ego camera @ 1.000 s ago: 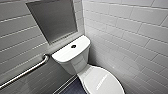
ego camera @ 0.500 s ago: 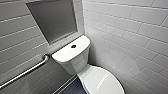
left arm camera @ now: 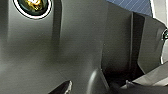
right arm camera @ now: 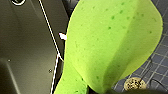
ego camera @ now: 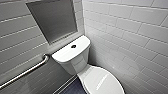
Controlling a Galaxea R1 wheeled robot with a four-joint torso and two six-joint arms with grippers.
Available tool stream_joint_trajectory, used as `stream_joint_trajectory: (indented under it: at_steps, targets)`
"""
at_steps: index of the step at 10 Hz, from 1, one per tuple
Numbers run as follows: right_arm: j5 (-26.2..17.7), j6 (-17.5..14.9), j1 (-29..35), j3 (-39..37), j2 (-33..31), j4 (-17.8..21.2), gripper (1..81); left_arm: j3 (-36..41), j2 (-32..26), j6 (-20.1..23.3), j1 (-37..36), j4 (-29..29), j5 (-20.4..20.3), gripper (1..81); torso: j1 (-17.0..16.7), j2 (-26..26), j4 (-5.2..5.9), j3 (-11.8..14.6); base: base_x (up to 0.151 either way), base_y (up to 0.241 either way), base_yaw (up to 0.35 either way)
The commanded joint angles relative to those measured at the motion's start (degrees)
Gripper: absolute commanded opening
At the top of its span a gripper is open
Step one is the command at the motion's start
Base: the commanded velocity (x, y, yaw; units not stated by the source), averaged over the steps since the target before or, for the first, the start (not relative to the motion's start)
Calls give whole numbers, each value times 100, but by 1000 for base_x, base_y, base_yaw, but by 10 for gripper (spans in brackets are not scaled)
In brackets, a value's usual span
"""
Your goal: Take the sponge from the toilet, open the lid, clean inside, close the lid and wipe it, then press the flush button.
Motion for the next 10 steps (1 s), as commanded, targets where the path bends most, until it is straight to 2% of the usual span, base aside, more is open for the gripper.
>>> stream_joint_trajectory:
  at_steps: [1,2,4,5,6,7,10]
  targets:
    - [-422,-1878,-541,1659,-521,1573,10,-45,-60,5,-91,-30,548,811,0,0,0,0,0,0,0]
    - [-552,-3200,-507,2834,-929,2679,10,-54,-51,5,-91,-30,548,811,0,0,0,0,0,0,0]
    - [-835,-6414,-220,5455,-2036,5189,10,-54,-25,5,-100,-12,548,811,0,-2,-2,0,0,0,0]
    - [-844,-7637,33,6383,-2459,6284,10,-54,-25,5,-99,-12,548,811,0,-2,-2,0,0,0,0]
    - [-955,-8316,405,7275,-2978,7415,10,-54,-25,5,-99,-4,548,811,0,-2,0,0,0,0,0]
    - [-1201,-8337,589,7550,-3235,7479,10,-54,-8,5,-91,-4,548,811,0,-2,0,0,0,0,0]
    - [-1160,-8391,1320,7976,-3475,7355,10,-54,37,5,-91,-4,548,811,0,-2,0,0,0,0,0]
